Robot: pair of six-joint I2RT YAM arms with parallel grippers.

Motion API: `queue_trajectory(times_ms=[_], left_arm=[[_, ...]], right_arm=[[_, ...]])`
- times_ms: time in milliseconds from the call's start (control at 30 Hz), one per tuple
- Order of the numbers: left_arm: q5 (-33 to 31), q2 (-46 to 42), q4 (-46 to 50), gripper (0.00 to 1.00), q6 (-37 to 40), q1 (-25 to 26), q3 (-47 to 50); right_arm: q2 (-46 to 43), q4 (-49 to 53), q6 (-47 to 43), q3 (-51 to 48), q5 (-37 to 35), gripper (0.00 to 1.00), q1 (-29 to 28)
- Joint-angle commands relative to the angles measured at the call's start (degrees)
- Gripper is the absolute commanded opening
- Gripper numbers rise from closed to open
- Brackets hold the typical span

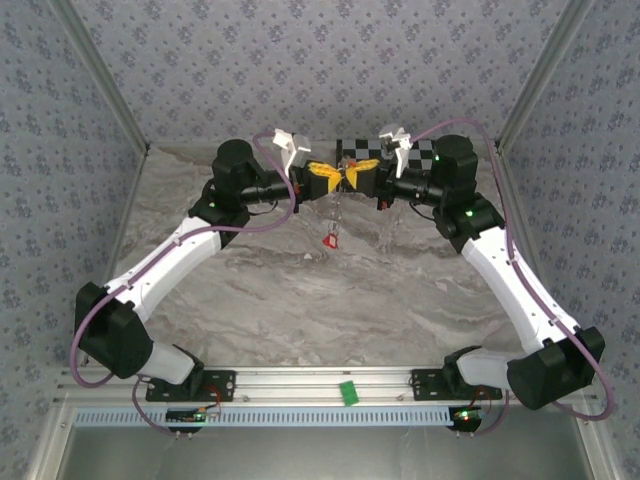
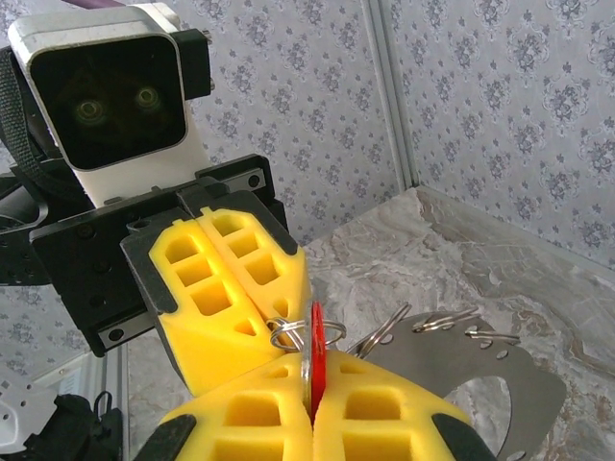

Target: Put the keys on the keyring

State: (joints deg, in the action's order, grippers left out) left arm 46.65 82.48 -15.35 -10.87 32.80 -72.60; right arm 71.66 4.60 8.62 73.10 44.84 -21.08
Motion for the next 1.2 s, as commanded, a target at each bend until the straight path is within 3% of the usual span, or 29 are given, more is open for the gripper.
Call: queue_trajectory(times_ms=[0,100,200,400,600,700,933,1167], left_arm=[[1.9,-1.0,2.7,0.00,1.5,0.0,-2.3],[0.5,-1.3,2.9,0.27,1.4,-0.3,-2.2],[-0.7,-2.0,2.9,0.45,0.7,-1.0,-2.1],[-2.6,-3.8,1.8,0.55,-1.5,-3.9,-0.6],[-6.9,-7.8,1.3,0.73,-2.3,-6.7,2.5],[-8.7,-9.8,3.3,0.99,-1.6,-7.8,3.1],[-16.3,-15.4,5.4,1.00,-0.7,-10.2,6.6],[-21.0,-21.6,6.5,1.00,1.3,-11.4,10.8]], right_arm=[[-0.9,-2.2,-1.7,3.8,-0.3,0.00,0.8],[-1.2,-0.5,-2.8,4.2,-0.3,0.00,1.0],[-1.3,0.1,-3.0,4.2,-0.1,0.00,1.2],[-1.2,1.1,-3.4,4.1,-0.2,0.00,1.4],[0.4,5.9,-6.9,4.4,-2.3,0.00,0.9],[1.7,7.1,-8.3,4.1,-4.4,0.00,-0.7],[8.7,5.2,-9.8,4.9,-7.7,0.00,-6.1],[18.6,0.2,-7.9,9.3,-9.6,0.00,-7.7]])
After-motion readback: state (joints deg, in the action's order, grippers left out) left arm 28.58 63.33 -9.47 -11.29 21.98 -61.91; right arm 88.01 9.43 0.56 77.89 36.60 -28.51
